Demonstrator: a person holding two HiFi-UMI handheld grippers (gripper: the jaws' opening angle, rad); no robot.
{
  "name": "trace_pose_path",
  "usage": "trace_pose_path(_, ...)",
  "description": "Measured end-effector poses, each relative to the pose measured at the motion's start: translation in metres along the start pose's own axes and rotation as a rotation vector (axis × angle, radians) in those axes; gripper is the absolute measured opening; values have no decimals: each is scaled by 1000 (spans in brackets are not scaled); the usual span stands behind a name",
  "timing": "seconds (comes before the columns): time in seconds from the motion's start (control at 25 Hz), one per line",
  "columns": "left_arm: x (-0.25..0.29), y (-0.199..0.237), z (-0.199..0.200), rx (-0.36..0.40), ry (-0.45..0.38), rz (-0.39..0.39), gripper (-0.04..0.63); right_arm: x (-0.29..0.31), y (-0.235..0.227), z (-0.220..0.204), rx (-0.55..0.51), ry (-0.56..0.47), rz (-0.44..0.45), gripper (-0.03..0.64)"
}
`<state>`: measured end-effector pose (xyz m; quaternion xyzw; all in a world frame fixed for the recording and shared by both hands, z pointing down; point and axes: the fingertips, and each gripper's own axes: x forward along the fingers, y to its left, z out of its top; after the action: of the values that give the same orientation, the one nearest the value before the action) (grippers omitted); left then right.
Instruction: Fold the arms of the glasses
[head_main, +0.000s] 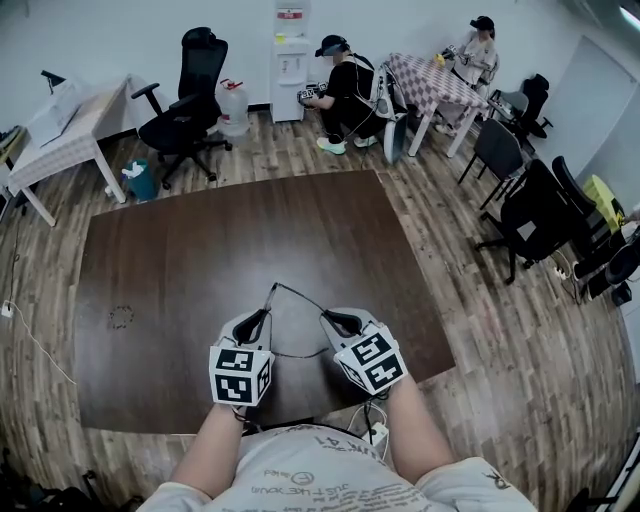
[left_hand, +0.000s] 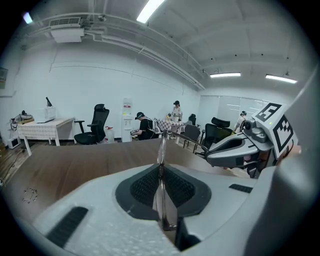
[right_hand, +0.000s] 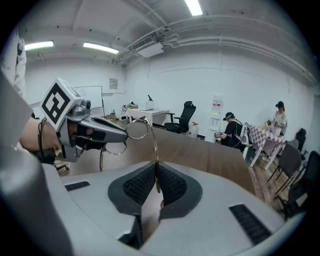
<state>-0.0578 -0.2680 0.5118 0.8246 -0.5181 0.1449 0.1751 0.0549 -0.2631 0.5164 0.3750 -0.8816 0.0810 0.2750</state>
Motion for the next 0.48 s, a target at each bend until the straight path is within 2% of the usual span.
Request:
trace_pose_path(0.08,0,0,-1,-11,0,-2,40,-1,4,0,35,-4,29,26)
trace_pose_path(0.48,1,-7,-2,-36,-12,-12,40,5,27,-9,81,57,172,21)
